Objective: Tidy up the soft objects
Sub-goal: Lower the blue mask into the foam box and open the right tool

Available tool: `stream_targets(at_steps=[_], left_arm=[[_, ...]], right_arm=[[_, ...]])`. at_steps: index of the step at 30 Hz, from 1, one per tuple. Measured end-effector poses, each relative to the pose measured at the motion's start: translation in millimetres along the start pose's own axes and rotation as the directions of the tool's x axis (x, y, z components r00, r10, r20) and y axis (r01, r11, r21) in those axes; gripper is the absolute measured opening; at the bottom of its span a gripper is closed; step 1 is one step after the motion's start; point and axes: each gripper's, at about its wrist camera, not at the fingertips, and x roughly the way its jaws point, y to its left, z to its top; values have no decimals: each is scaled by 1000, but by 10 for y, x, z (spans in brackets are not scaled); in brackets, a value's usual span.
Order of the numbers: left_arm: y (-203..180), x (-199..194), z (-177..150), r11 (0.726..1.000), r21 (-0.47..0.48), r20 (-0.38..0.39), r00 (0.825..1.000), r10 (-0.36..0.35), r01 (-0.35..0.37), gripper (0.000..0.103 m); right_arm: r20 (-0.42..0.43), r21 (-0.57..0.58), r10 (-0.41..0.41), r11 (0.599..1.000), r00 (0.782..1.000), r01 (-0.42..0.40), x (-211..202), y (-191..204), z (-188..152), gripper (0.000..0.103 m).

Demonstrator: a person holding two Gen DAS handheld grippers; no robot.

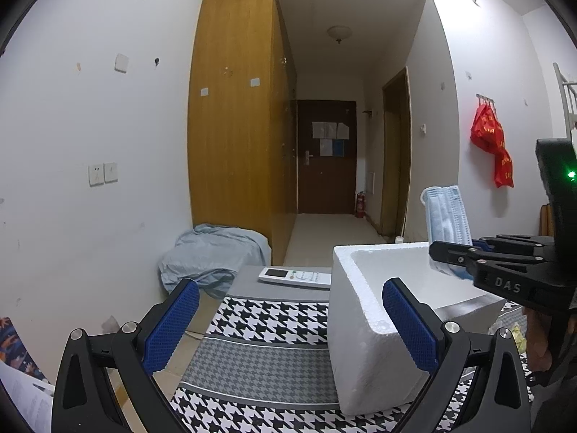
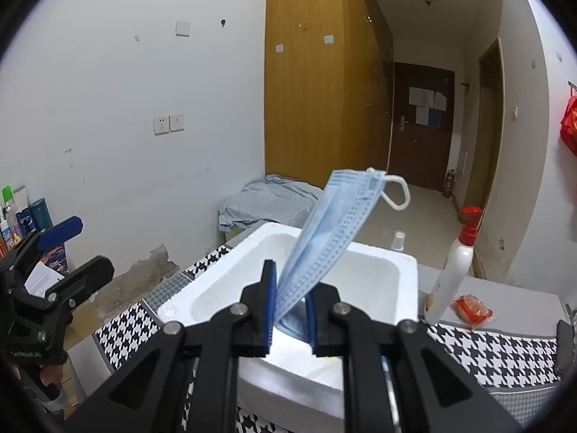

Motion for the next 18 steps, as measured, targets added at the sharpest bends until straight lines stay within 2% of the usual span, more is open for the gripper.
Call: stream_targets(at_steps=[12, 14, 16, 18], left_arm=[[46, 17, -2, 1000, -14, -4, 1000, 2, -2, 102], [46, 15, -2, 1000, -15, -4, 1000, 1, -1, 102], [48, 11, 1, 1000, -14, -1, 1000, 0, 0, 102], [57, 9, -1, 1000, -15, 0, 1000, 0, 0, 102]], right_arm=[[-59, -12, -42, 999, 997, 41, 212, 13, -43, 19], [-62, -18, -42, 999, 997, 41, 218, 25, -31, 27], [-67, -8, -38, 999, 997, 38, 222, 19, -20, 62], [-42, 7, -42, 999, 998, 42, 182, 1, -19, 78]])
